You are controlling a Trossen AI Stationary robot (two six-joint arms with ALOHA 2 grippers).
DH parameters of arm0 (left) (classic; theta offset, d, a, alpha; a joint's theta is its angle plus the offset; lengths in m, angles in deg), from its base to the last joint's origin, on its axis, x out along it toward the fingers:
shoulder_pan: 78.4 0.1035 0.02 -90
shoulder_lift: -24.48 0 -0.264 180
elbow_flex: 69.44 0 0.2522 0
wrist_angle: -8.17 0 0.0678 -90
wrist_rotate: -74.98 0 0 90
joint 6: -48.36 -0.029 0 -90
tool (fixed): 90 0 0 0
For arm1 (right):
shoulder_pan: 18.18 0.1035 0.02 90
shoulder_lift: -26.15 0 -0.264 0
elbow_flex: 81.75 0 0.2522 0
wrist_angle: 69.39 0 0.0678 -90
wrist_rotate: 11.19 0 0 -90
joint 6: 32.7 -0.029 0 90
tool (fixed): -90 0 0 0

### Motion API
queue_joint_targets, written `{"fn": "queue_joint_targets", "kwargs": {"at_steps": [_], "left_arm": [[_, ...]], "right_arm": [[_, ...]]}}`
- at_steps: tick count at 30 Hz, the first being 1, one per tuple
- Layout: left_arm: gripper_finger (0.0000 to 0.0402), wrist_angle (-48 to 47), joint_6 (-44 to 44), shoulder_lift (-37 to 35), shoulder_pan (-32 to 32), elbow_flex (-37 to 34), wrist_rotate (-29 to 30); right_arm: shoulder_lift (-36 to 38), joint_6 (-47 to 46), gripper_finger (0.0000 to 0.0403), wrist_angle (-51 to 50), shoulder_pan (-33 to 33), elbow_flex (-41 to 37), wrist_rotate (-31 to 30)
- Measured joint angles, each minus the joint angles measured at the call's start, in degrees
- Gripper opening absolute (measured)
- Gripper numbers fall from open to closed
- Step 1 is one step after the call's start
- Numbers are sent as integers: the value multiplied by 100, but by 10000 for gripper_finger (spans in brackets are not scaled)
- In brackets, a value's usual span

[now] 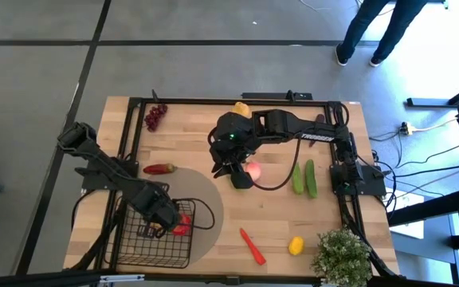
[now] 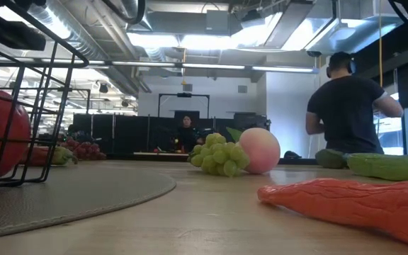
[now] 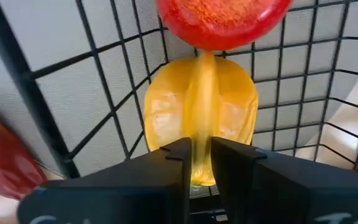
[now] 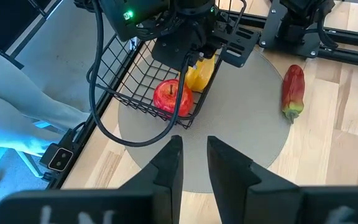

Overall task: Build produce basket
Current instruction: Put the yellow starfruit into the wire basket, then put the red chili pepper into the wire basket

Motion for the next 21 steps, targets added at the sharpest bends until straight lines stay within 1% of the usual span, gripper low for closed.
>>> {"fn": "queue_joint_targets", "kwargs": {"at_steps": [6,12,18,21], "left_arm": [[77,-2,80,0,0,0,8],[75,-42,788,-21,13,0,-17],[78,-53,1350,-597,19,4,30],[75,-71,1767,-1064,68,4,412]], "right_arm": [[0,8,71,-22,0,0,-2],[0,-2,71,-263,-1,4,-371],[0,29,71,-323,-15,4,-412],[22,122,71,-333,-20,4,-412]]}}
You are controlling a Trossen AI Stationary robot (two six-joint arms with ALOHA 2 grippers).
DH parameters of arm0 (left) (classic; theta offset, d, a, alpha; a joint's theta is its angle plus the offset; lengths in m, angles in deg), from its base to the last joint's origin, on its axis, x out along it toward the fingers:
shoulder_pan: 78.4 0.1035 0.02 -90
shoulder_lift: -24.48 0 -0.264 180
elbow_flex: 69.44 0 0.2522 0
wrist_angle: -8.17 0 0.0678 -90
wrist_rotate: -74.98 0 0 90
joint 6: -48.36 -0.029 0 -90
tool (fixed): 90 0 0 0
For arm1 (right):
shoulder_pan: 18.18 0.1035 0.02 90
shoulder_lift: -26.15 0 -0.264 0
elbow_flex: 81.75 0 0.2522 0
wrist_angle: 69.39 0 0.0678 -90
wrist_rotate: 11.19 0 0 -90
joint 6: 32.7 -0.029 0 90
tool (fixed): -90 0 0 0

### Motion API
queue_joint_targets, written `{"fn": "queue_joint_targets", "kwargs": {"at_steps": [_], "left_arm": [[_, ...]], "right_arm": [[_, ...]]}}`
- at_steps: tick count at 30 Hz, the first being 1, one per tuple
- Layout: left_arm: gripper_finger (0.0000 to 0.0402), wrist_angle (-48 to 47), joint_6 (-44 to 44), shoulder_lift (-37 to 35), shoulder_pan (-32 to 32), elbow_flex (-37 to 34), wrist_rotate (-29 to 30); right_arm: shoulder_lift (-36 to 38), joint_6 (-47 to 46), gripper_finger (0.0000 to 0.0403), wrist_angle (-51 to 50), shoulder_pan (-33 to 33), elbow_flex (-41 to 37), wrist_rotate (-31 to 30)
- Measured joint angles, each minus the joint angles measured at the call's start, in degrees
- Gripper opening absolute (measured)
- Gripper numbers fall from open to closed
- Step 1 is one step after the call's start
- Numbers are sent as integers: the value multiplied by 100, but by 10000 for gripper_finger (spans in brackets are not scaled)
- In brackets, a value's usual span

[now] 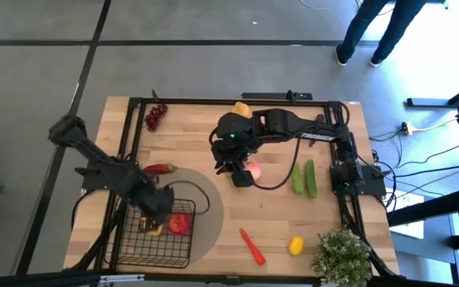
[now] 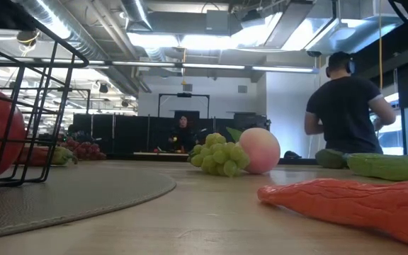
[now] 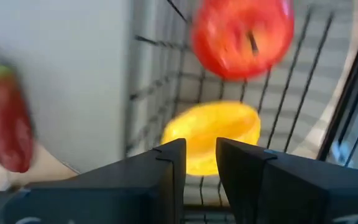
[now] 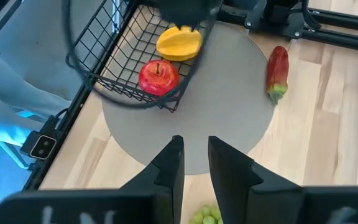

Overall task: Build produce basket
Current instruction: Put the red chili pepper into the wire basket

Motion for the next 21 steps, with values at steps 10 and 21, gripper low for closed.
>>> {"fn": "queue_joint_targets", "kwargs": {"at_steps": [10,21], "left_arm": [[74,-350,1376,-1398,520,0,1461],[74,-1167,1828,-1313,2254,0,1440]], "right_arm": [[127,149,71,14,-124,2,0],[129,31,71,-6,-354,2,9]]}}
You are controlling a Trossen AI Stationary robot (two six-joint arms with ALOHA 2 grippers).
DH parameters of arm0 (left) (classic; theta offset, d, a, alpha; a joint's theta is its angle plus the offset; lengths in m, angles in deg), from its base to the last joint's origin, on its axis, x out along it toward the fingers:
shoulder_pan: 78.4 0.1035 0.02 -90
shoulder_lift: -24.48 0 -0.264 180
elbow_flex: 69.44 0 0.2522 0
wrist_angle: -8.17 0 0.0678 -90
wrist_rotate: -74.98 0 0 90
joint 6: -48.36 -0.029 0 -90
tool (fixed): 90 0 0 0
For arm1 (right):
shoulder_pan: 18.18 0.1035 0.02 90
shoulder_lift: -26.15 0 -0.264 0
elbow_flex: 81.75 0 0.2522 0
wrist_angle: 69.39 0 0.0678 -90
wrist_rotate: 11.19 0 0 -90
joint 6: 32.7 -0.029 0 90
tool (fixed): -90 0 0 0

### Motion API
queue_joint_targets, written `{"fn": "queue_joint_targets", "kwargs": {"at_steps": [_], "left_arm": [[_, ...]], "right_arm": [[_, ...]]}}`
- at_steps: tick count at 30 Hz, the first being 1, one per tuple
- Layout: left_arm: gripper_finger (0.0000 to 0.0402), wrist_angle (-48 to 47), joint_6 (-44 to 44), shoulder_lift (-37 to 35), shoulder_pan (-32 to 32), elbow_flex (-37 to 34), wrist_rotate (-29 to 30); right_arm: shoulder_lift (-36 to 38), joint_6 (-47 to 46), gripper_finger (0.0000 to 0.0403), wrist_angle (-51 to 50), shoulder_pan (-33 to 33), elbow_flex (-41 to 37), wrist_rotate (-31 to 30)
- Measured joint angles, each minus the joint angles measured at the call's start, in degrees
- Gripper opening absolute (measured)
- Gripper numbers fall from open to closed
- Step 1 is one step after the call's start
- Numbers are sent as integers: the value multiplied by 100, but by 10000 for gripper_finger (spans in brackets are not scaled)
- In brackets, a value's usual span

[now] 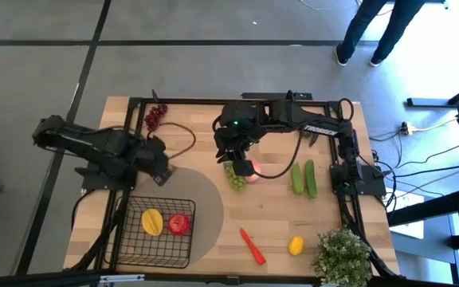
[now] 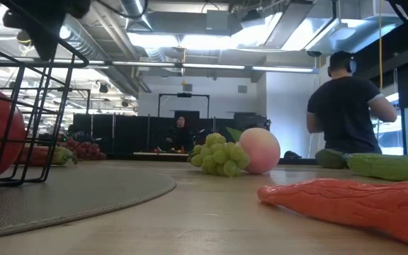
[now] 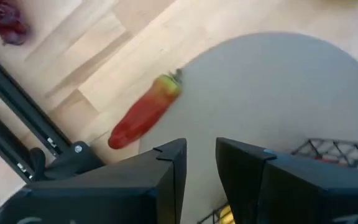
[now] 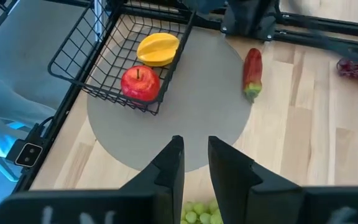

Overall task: Build produce basket
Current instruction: Put the red chili pepper into the wire basket

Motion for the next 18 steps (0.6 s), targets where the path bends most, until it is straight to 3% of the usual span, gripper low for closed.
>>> {"fn": "queue_joint_targets", "kwargs": {"at_steps": [7,12,18], "left_arm": [[74,50,-774,517,1146,-1,-775],[74,209,-1904,962,1729,-4,-1524],[74,680,-3324,1613,2078,7,-1648]], "right_arm": [[0,128,71,-53,-92,0,9],[0,149,71,-176,-108,-4,9],[0,164,71,-253,-108,-4,9]]}}
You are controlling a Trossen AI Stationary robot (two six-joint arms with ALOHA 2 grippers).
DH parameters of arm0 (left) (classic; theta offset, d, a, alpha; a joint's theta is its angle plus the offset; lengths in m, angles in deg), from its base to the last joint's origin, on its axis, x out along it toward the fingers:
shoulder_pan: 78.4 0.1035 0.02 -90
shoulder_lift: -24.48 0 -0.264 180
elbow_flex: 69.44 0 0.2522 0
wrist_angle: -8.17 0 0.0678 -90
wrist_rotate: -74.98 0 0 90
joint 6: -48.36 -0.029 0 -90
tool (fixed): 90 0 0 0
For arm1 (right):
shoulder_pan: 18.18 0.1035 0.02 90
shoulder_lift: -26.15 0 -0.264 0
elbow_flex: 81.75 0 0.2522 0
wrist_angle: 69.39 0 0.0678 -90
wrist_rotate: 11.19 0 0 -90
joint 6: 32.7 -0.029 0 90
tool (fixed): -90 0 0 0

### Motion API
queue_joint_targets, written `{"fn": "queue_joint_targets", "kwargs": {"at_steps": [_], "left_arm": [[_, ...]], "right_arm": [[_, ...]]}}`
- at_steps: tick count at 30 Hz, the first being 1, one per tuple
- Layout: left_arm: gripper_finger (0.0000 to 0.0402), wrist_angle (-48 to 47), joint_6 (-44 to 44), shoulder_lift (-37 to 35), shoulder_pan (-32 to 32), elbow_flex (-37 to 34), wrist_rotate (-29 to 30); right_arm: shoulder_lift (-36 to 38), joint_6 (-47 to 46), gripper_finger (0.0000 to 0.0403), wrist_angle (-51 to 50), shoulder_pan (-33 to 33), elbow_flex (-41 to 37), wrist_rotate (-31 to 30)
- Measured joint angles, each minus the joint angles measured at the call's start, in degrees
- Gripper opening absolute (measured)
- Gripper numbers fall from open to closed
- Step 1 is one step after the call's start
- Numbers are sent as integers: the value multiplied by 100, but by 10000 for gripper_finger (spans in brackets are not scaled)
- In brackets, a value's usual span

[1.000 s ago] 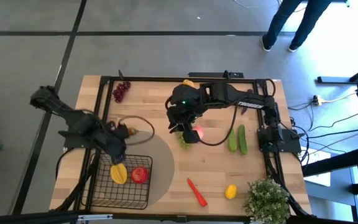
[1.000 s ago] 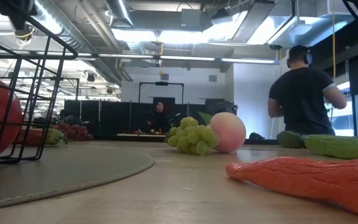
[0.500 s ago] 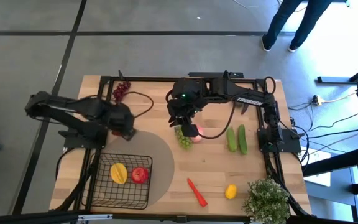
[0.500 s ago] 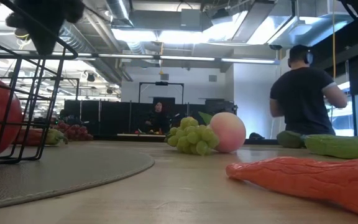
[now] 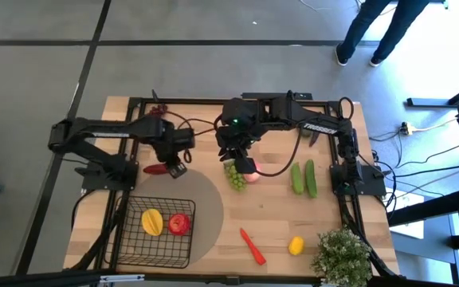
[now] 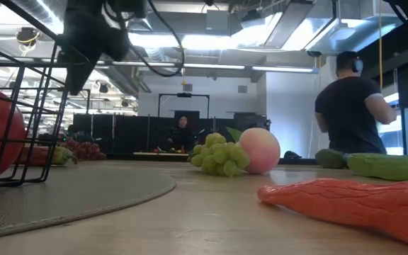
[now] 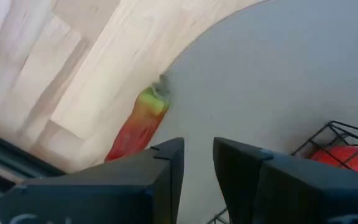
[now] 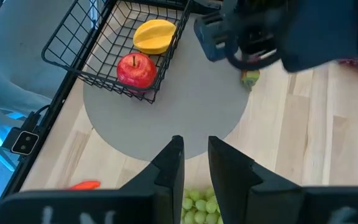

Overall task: Build produce basket
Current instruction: Put the red chili pepper into the wire basket

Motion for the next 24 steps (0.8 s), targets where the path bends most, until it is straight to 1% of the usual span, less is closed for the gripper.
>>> {"fn": "queue_joint_targets", "kwargs": {"at_steps": [3,9,13,15,19,24], "left_arm": [[74,173,-309,404,86,-20,-109],[74,395,-824,1264,70,-10,-73],[74,484,-1027,1751,58,-7,239],[74,485,-1160,1928,59,-12,449],[74,429,-1199,2188,57,-13,662],[74,455,-1288,2419,57,-6,660]], "right_arm": [[0,40,71,-8,0,0,0],[-4,54,71,-72,0,0,-2],[-7,1,71,-182,0,0,-2],[-9,-22,71,-204,0,0,-4],[-9,-22,71,-229,0,0,-6],[-9,-22,71,-256,0,-2,-4]]}}
